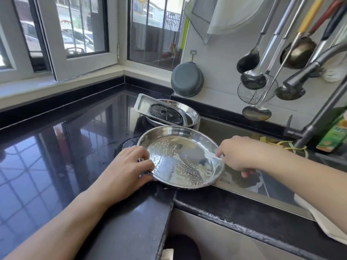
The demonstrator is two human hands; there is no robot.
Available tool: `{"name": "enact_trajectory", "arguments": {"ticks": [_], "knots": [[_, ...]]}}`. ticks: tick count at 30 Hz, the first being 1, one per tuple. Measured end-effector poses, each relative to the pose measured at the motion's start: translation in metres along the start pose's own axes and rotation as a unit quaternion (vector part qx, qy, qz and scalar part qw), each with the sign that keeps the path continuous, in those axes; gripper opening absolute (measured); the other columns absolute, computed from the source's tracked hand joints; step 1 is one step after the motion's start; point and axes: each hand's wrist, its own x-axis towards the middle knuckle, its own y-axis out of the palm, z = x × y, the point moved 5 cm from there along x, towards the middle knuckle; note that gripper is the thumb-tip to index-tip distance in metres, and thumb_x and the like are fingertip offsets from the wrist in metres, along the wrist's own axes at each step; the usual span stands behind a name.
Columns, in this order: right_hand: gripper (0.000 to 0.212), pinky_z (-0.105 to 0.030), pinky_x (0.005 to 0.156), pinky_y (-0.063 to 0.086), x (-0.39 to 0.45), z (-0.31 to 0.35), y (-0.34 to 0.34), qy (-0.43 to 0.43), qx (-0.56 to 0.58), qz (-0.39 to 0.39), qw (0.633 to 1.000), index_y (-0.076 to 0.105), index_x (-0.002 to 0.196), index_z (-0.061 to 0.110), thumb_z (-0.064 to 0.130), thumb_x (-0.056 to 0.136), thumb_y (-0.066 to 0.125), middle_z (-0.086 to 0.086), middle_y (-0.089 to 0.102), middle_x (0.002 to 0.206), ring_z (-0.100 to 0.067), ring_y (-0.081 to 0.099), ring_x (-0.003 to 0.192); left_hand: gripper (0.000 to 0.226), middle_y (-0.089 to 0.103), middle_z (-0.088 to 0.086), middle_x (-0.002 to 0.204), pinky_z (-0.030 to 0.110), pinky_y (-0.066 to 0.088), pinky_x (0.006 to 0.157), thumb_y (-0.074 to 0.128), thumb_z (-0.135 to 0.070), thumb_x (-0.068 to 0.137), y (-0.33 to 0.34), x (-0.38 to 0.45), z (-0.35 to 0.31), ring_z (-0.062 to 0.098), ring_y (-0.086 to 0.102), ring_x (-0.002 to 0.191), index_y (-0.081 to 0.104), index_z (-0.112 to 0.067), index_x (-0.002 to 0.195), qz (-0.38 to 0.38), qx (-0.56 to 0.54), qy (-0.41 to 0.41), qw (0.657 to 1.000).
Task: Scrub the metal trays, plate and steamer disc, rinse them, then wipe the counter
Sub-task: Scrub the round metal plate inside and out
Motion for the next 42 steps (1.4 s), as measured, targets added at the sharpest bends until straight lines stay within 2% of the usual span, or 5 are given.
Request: {"name": "enact_trajectory", "arguments": {"ticks": [5, 20, 24, 35, 42], "knots": [[0.031, -0.037, 0.074, 0.051, 0.002, 0.012, 0.009, 0.002, -0.093, -0.053, 0.994, 0.065, 0.117, 0.018, 0.009, 0.091, 0.05, -0.006, 0.057, 0.101, -0.029, 0.058, 0.082, 0.015, 0.06, -0.005, 0.086, 0.036, 0.05, 0.076, 0.064, -0.03, 0.099, 0.004, 0.003, -0.01, 0.023, 0.055, 0.082, 0.067, -0.019, 0.09, 0.042, -0.065, 0.037, 0.996], [0.028, -0.036, 0.074, 0.05, -0.017, 0.042, 0.023, -0.168, -0.351, 0.125, 0.913, 0.064, 0.116, -0.007, -0.006, 0.096, 0.044, -0.019, 0.067, 0.108, -0.031, 0.054, 0.093, 0.037, 0.067, -0.008, 0.082, 0.035, 0.05, 0.08, 0.047, -0.046, 0.108, 0.016, 0.004, -0.013, 0.02, 0.06, 0.081, 0.072, -0.022, 0.094, 0.099, -0.075, 0.044, 0.991], [0.026, -0.028, 0.048, 0.03, -0.022, 0.047, 0.019, -0.142, -0.285, 0.116, 0.941, 0.068, 0.112, -0.003, -0.004, 0.094, 0.049, -0.01, 0.055, 0.077, -0.026, 0.056, 0.077, 0.035, 0.067, -0.01, 0.083, 0.036, 0.049, 0.082, 0.048, -0.045, 0.107, 0.016, 0.004, -0.011, 0.019, 0.06, 0.082, 0.071, -0.023, 0.094, 0.111, -0.08, 0.047, 0.989], [0.03, -0.039, 0.085, 0.054, -0.01, 0.035, 0.02, -0.15, -0.25, 0.105, 0.951, 0.062, 0.116, -0.005, -0.005, 0.097, 0.039, -0.02, 0.065, 0.115, -0.036, 0.062, 0.101, 0.037, 0.07, -0.012, 0.089, 0.036, 0.047, 0.09, 0.043, -0.049, 0.107, 0.02, 0.004, -0.01, 0.016, 0.063, 0.09, 0.072, -0.026, 0.1, 0.13, -0.069, 0.035, 0.989], [0.026, -0.03, 0.066, 0.046, 0.012, 0.033, 0.007, -0.075, -0.081, 0.039, 0.993, 0.066, 0.117, -0.001, 0.003, 0.098, 0.048, -0.004, 0.042, 0.071, -0.023, 0.052, 0.074, 0.037, 0.07, -0.013, 0.088, 0.037, 0.048, 0.09, 0.044, -0.05, 0.106, 0.019, 0.005, -0.012, 0.015, 0.063, 0.087, 0.073, -0.027, 0.101, 0.126, -0.073, 0.026, 0.989]]}}
